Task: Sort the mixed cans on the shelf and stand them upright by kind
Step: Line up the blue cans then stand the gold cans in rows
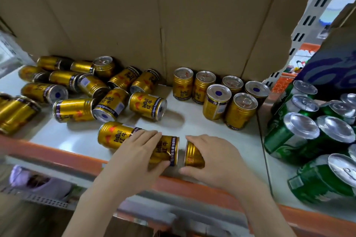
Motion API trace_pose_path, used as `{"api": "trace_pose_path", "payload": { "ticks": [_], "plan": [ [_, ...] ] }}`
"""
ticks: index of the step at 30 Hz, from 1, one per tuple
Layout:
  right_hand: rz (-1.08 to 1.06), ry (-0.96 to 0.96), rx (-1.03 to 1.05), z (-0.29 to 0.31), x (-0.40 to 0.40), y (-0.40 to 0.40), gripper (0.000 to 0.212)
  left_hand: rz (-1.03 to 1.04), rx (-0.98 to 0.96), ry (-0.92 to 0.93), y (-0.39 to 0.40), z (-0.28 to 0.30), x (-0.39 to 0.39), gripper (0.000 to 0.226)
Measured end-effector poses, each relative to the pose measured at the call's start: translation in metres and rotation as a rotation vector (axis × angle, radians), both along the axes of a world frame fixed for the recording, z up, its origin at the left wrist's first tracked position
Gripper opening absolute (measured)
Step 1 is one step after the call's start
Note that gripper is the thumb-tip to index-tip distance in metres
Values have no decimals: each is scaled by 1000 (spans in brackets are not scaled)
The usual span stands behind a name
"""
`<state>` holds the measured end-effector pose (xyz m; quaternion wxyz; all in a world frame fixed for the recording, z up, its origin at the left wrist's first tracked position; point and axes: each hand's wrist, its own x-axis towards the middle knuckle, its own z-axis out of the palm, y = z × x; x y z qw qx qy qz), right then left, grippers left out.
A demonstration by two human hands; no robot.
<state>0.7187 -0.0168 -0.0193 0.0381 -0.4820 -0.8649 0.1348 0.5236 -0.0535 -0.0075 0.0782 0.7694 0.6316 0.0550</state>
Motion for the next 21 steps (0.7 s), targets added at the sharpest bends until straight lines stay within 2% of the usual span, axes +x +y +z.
{"api": "trace_pose_path", "payload": {
  "ticks": [4,9,12,14,17,21],
  "plan": [
    [20,-62,32,0,2,1,87,-1,-50,193,5,-7,2,82],
    [14,-30,83,1,1,0,73,32,12,408,22,-10,16,84],
    [-36,25,100,3,9,0,70,2,42,470,29,-2,17,84],
    [-104,113,100,6,19,1,69,13,52,432,32,5,22,86],
    [-252,323,86,11,36,3,63,20,77,266,37,18,44,84],
    [-385,416,108,6,57,10,65,-26,39,23,50,26,83,73]
  ]
}}
